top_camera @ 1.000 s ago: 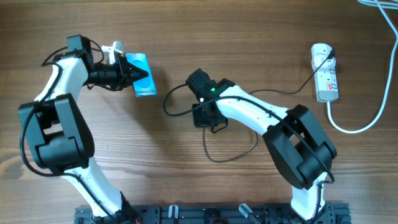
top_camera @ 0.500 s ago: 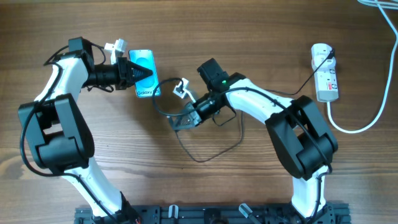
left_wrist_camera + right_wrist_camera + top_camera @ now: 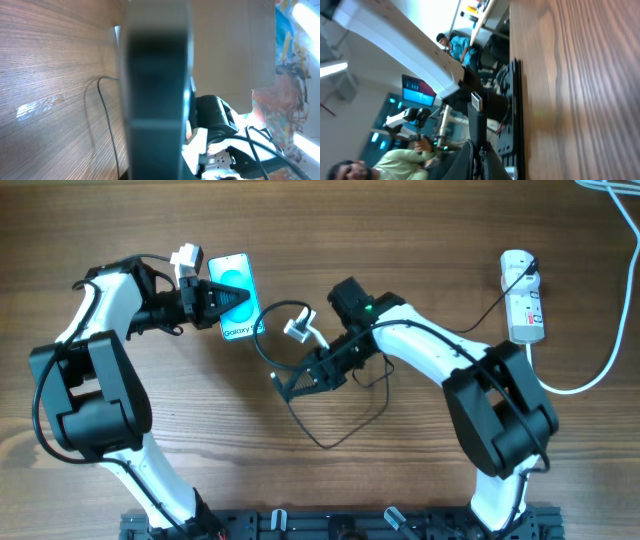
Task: Plug charger to phone and switch on socket
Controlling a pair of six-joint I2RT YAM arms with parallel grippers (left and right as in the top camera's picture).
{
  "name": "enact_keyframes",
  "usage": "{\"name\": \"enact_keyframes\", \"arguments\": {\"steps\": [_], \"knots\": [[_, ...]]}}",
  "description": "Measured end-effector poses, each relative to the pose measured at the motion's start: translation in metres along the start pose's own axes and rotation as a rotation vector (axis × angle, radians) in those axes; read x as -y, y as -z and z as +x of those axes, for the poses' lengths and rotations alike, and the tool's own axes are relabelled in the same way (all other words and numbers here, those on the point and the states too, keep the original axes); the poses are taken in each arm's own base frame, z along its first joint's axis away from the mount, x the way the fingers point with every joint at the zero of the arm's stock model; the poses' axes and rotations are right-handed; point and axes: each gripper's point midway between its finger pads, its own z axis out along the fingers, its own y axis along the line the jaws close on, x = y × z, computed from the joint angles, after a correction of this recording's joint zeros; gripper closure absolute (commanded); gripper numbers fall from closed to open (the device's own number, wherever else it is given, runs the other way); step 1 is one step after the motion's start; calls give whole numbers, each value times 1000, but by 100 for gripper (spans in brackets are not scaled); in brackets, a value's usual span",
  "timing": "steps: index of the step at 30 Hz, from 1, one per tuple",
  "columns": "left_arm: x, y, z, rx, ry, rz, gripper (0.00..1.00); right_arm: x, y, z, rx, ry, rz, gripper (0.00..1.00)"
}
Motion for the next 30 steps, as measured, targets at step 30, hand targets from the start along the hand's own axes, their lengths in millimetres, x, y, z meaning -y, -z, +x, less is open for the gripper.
{"name": "enact_keyframes", "arguments": {"steps": [30], "knots": [[4,-1,-1,9,-69,20,96,37,-9,-71,147,-100,243,95]]}}
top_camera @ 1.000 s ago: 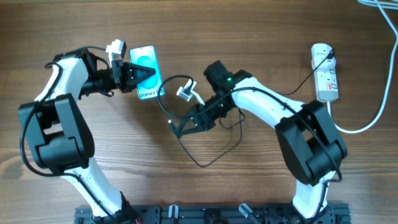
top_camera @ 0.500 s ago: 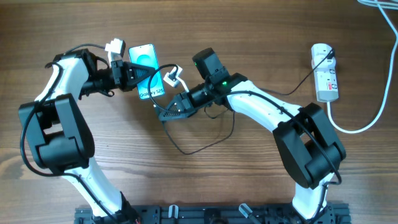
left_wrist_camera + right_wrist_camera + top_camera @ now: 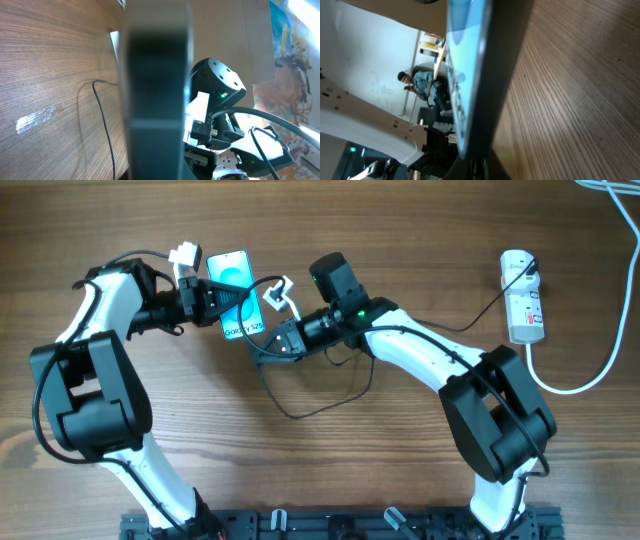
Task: Plug charger to phone and switch on socket
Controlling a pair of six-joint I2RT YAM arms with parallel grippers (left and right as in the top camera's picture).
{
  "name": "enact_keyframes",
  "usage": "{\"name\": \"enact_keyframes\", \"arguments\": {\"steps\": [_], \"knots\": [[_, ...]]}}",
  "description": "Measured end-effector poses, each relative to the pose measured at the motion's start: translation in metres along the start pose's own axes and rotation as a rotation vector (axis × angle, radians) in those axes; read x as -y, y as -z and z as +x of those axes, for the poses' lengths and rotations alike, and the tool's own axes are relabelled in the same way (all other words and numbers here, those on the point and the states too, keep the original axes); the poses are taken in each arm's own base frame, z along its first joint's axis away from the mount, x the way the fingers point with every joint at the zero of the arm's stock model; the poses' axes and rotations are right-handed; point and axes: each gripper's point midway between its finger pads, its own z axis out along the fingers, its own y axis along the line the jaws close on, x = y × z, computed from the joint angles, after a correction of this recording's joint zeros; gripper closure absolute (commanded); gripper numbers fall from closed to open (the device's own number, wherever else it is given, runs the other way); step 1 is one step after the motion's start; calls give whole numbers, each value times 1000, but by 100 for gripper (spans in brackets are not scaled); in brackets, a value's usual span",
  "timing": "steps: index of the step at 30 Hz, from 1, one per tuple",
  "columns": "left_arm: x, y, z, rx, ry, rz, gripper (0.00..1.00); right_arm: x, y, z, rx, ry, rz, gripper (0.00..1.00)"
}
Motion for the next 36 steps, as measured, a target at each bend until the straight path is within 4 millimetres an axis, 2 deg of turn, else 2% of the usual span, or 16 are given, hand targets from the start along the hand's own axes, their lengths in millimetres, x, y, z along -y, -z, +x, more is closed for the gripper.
{"name": "enact_keyframes", "arguments": {"steps": [18,36], "knots": [[-1,0,-1,1,-17,0,96,-7,0,9,-40,-47,-49,96],[-1,0,-1,1,-16,0,96,-10,0,5,-28,-13,-57,96]]}}
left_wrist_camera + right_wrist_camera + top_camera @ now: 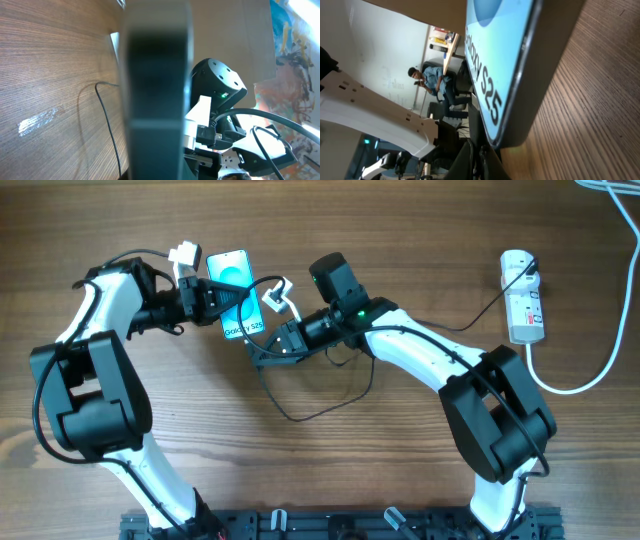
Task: Plug charger to phone and switch on socket
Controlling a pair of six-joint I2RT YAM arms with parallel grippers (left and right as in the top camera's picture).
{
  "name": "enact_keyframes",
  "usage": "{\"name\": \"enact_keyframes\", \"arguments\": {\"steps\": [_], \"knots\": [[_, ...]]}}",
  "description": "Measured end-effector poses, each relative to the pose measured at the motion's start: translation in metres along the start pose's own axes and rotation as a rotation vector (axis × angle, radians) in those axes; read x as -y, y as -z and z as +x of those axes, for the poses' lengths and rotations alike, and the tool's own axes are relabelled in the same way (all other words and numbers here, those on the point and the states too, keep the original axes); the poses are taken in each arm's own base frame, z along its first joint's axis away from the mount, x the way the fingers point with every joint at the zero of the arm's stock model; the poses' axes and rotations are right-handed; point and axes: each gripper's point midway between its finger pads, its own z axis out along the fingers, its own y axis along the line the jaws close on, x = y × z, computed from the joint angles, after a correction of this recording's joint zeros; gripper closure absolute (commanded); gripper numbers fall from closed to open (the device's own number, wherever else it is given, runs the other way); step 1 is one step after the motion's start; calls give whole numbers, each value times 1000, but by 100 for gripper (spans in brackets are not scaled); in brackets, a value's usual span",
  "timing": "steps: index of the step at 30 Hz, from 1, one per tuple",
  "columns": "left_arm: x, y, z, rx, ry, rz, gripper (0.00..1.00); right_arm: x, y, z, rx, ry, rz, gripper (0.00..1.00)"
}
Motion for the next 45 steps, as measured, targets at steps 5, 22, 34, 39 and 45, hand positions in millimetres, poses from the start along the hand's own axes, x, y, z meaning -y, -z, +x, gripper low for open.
{"name": "enact_keyframes", "arguments": {"steps": [5,22,34,39,45], "knots": [[0,0,0,0,0,0,96,0,0,-1,3,4,3,96],[0,0,0,0,0,0,96,3,0,-3,13,11,19,95],[0,0,-1,3,-6,3,96,2,-1,-8,27,-15,21,96],[1,0,-1,5,-10,6,96,1,-2,-8,30,-35,22,95],[1,0,-1,5,-10,6,96,1,-2,-9,31,-40,22,96]]}}
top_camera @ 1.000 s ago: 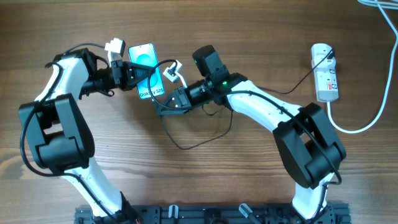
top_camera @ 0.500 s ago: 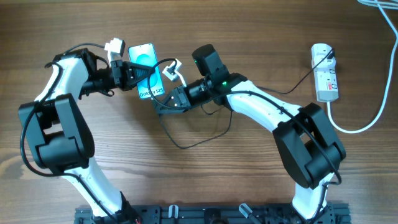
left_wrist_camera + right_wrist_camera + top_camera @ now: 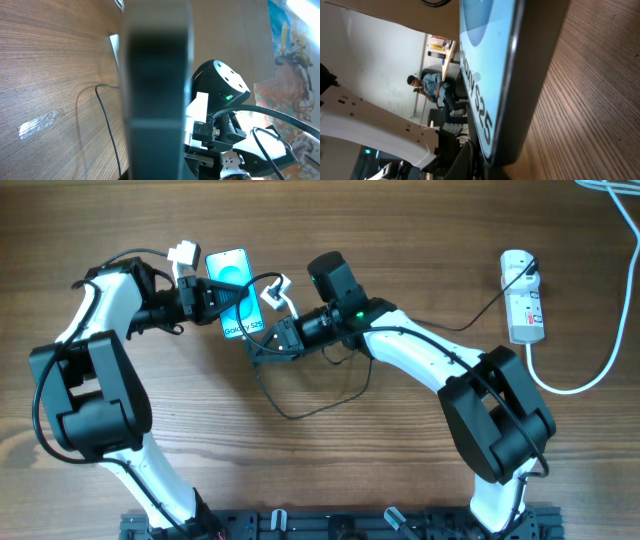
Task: Plug charger to phone and switch on socket
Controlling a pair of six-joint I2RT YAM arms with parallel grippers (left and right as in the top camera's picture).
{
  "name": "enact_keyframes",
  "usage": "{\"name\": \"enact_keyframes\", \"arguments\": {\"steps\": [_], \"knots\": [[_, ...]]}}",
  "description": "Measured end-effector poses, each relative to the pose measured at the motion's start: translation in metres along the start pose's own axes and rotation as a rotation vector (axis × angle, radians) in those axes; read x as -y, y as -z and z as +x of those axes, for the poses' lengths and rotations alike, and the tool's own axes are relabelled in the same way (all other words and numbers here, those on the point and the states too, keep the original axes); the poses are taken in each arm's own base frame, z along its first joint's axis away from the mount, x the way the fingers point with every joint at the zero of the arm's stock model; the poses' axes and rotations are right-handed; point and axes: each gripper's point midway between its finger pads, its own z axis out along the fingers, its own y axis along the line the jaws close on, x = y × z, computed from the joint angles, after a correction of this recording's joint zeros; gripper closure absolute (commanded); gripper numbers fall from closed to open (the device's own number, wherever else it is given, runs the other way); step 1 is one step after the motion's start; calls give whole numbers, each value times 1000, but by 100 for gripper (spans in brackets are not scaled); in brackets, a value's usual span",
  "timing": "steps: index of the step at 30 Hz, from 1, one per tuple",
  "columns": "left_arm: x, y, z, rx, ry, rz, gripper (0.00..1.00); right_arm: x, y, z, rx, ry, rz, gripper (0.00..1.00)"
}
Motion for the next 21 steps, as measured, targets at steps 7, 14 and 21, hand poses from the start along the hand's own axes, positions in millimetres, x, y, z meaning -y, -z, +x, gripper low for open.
{"name": "enact_keyframes", "arguments": {"steps": [7,14,21], "knots": [[0,0,0,1,0,2,96,1,1,-1,3,-4,0,95],[1,0,-1,4,-10,6,96,1,3,-2,7,-5,2,96],[1,0,-2,4,-13,6,96,2,4,-2,8,15,3,96]]}}
